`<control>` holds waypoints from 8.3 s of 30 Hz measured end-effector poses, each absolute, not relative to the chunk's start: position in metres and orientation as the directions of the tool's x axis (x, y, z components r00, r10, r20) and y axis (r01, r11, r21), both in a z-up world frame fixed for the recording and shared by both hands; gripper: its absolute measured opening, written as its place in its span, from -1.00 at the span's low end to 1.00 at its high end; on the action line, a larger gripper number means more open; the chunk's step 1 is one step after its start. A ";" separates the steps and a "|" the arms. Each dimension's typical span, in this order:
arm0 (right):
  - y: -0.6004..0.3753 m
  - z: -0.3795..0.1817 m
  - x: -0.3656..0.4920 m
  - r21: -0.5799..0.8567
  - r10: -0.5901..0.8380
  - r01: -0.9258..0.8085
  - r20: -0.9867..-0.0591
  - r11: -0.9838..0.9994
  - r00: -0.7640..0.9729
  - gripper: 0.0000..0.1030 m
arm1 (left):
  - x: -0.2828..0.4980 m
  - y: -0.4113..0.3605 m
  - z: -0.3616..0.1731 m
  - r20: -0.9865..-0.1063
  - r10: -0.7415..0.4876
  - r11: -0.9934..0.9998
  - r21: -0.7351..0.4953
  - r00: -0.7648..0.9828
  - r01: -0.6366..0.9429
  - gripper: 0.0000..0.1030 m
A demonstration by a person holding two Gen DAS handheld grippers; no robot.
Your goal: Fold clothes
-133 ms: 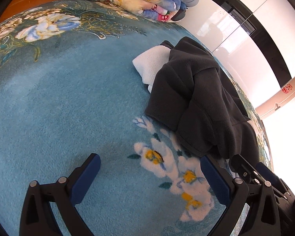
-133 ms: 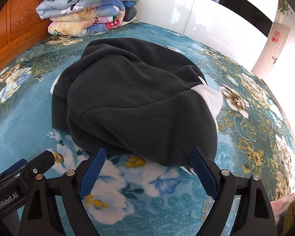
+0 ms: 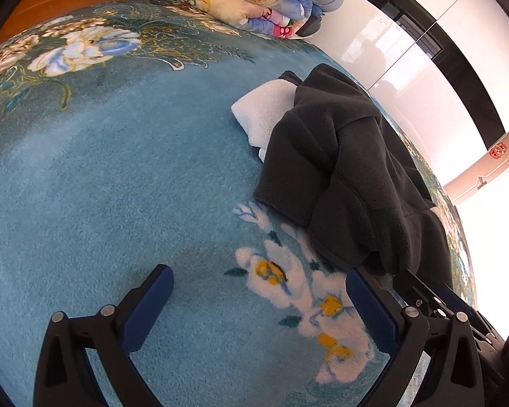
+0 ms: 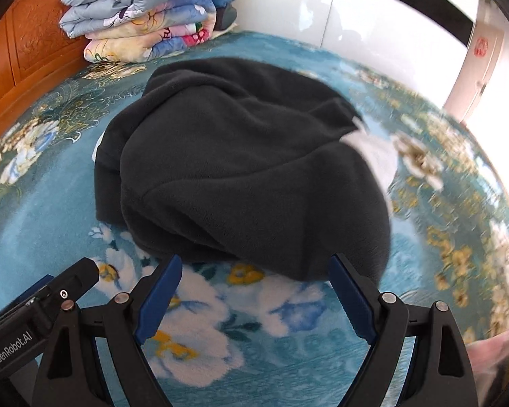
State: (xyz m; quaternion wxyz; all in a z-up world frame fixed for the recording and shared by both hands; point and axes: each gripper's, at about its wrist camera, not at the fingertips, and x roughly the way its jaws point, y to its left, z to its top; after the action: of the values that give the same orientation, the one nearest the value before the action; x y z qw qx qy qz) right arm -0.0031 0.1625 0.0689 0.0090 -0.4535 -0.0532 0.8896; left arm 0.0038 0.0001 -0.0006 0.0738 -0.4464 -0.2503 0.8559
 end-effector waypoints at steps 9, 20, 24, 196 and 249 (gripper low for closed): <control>0.158 0.066 0.000 -0.145 0.090 0.044 -0.800 -0.988 -0.594 0.72 | 0.010 0.005 0.003 -0.729 0.343 -0.854 -0.505 -0.593 0.127 1.00; 0.152 0.057 -0.009 -0.213 0.126 0.068 -0.776 -0.975 -0.619 0.72 | 0.008 -0.002 0.005 -0.746 0.317 -0.860 -0.486 -0.585 0.155 1.00; 0.136 0.051 -0.017 -0.292 0.131 0.157 -0.764 -0.944 -0.631 0.72 | 0.014 -0.021 0.014 -0.745 0.282 -0.856 -0.480 -0.605 0.191 1.00; 0.220 0.239 0.193 0.026 -0.061 0.060 -0.688 -0.998 -0.724 -0.81 | 0.233 -0.156 0.154 -0.685 0.445 -0.610 -0.704 -0.577 0.364 -0.85; 0.236 0.148 0.075 0.274 -0.289 0.099 -0.850 -0.957 -0.440 -0.81 | 0.142 -0.203 0.110 -0.827 0.350 -0.680 -0.547 -0.439 0.489 -0.85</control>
State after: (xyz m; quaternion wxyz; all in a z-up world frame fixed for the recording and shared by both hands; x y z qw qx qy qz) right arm 0.0747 0.2363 0.1481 -0.1148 -0.5165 0.0921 0.8435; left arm 0.1420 -0.2033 0.1102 -0.0463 -0.5275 -0.3976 0.7494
